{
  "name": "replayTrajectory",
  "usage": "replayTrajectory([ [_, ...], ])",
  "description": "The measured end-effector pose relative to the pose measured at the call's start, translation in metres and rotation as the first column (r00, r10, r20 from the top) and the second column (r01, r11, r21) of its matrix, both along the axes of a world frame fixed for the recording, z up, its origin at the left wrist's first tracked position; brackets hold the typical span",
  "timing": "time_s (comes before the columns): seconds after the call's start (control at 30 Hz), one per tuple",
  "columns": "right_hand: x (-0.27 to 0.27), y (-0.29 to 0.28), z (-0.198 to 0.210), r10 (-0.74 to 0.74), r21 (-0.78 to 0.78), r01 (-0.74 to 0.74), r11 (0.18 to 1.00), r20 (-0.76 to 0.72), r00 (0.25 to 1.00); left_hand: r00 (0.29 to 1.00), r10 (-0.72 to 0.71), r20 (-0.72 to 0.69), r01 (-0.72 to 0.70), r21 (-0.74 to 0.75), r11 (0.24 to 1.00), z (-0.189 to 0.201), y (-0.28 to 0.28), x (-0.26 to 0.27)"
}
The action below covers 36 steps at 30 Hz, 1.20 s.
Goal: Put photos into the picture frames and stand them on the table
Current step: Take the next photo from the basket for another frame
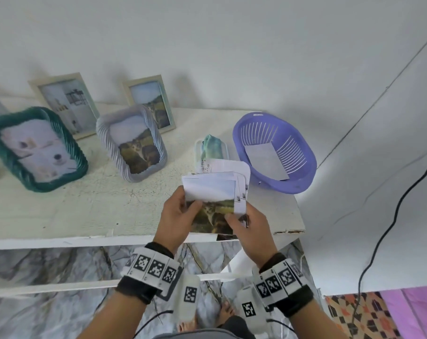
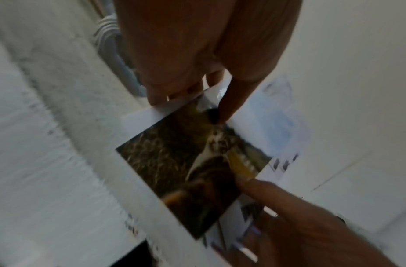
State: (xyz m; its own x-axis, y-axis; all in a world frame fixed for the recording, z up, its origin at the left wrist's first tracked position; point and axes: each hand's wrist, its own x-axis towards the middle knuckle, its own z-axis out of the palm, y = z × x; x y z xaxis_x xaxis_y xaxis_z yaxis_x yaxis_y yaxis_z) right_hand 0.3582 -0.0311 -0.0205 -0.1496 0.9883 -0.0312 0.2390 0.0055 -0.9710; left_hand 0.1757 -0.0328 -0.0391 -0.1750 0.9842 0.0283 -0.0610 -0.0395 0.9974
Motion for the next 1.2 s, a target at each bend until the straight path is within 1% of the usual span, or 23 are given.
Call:
replayTrajectory([
  [0.03, -0.005, 0.004, 0.003, -0.013, 0.054, 0.011, 0.998, 0.049, 0.999, 1.0, 0.011, -0.025, -0.008, 0.091, 0.996, 0.002, 0.001, -0.002],
  [0.1, -0.012, 0.011, 0.005, -0.081, 0.187, 0.059, 0.981, 0.111, 0.991, 0.996, 0.037, -0.081, -0.019, 0.211, 0.977, 0.006, 0.004, -0.001],
  [0.17, -0.019, 0.015, 0.003, -0.138, 0.297, 0.088, 0.951, 0.152, 0.979, 0.99, 0.083, -0.116, -0.05, 0.265, 0.963, 0.006, 0.004, 0.002],
  [0.2, -0.022, 0.016, 0.0, -0.151, 0.32, 0.093, 0.943, 0.161, 0.975, 0.988, 0.099, -0.121, -0.063, 0.274, 0.96, 0.005, 0.004, 0.004],
  [0.27, -0.027, 0.017, -0.006, -0.15, 0.313, 0.086, 0.946, 0.188, 0.971, 0.988, 0.106, -0.11, -0.075, 0.252, 0.965, -0.001, 0.002, 0.008],
  [0.37, -0.03, 0.017, -0.017, -0.124, 0.273, 0.06, 0.96, 0.225, 0.966, 0.99, 0.107, -0.09, -0.091, 0.172, 0.981, -0.015, 0.002, 0.01],
  [0.47, -0.029, 0.015, -0.023, -0.125, 0.245, 0.074, 0.967, 0.2, 0.972, 0.992, 0.099, -0.08, -0.09, 0.118, 0.989, -0.021, 0.001, 0.009],
  [0.63, -0.033, 0.017, -0.023, -0.137, 0.207, 0.104, 0.973, 0.15, 0.979, 0.997, 0.039, -0.069, -0.035, 0.057, 0.998, -0.016, 0.001, 0.009],
  [0.77, -0.04, 0.018, -0.031, -0.098, 0.148, 0.08, 0.986, 0.124, 0.987, 1.0, -0.023, 0.007, 0.022, 0.004, 1.0, -0.012, 0.003, 0.016],
  [0.87, -0.04, 0.02, -0.031, -0.081, 0.109, 0.068, 0.992, 0.12, 0.99, 1.0, -0.016, 0.013, 0.017, -0.017, 1.0, -0.014, 0.004, 0.018],
  [0.97, -0.04, 0.021, -0.032, -0.083, 0.109, 0.068, 0.992, 0.141, 0.986, 1.0, 0.0, 0.018, 0.001, -0.033, 0.999, -0.013, 0.005, 0.02],
  [1.1, -0.045, 0.021, -0.04, -0.106, 0.123, 0.087, 0.989, 0.16, 0.981, 0.998, 0.013, 0.06, -0.008, -0.073, 0.997, -0.008, 0.009, 0.025],
  [1.2, -0.039, 0.026, -0.037, -0.08, 0.108, 0.061, 0.992, 0.187, 0.979, 0.997, 0.025, 0.08, -0.017, -0.1, 0.995, -0.006, 0.012, 0.022],
])
